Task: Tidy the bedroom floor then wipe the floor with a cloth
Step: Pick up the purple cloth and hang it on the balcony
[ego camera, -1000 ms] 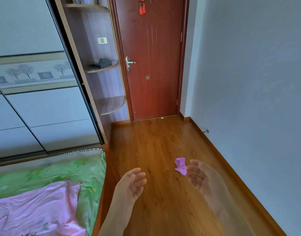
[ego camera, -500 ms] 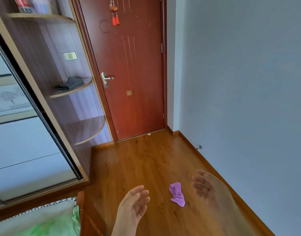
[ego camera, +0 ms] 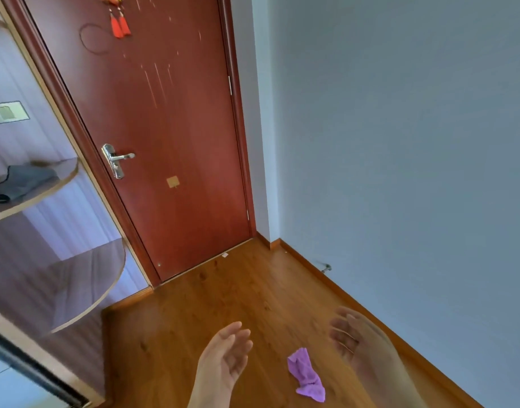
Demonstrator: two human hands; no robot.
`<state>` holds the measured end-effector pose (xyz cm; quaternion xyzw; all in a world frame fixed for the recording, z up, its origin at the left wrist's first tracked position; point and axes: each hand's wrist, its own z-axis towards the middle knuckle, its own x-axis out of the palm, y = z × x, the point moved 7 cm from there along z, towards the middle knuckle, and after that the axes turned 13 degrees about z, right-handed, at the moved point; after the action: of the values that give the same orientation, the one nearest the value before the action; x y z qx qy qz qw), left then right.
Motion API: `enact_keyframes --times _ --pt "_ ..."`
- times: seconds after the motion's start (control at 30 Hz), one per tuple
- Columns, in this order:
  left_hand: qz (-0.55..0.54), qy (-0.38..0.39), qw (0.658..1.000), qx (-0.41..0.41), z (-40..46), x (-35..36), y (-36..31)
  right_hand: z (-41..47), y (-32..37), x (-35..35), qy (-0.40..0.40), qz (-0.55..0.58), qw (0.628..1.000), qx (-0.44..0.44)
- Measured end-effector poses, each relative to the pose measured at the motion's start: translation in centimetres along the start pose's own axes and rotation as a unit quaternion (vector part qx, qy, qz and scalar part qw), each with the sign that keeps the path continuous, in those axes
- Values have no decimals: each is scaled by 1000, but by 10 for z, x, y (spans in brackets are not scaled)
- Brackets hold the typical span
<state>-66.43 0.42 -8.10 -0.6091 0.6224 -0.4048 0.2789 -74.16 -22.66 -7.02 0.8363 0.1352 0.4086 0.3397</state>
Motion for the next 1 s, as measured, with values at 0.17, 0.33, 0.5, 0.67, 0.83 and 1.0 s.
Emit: enact_keyframes --times 0.17,0.33,0.5,0.67,0.83,1.0 --pt "30 37 999 -14 76 -5 -46 45 -21 39 -15 32 999 0" --pt "72 77 994 -19 133 28 -74 83 -18 41 -65 36 997 -29" --pt "96 126 987 -26 182 76 -83 131 -3 22 -123 29 991 -36" --pt "135 138 980 -55 240 122 -81 193 12 7 -161 38 986 -28" --pt "163 151 973 -55 292 170 -86 252 33 3 -176 52 983 -23" --pt "191 191 961 -60 326 212 -81 284 52 3 -181 70 980 -47"
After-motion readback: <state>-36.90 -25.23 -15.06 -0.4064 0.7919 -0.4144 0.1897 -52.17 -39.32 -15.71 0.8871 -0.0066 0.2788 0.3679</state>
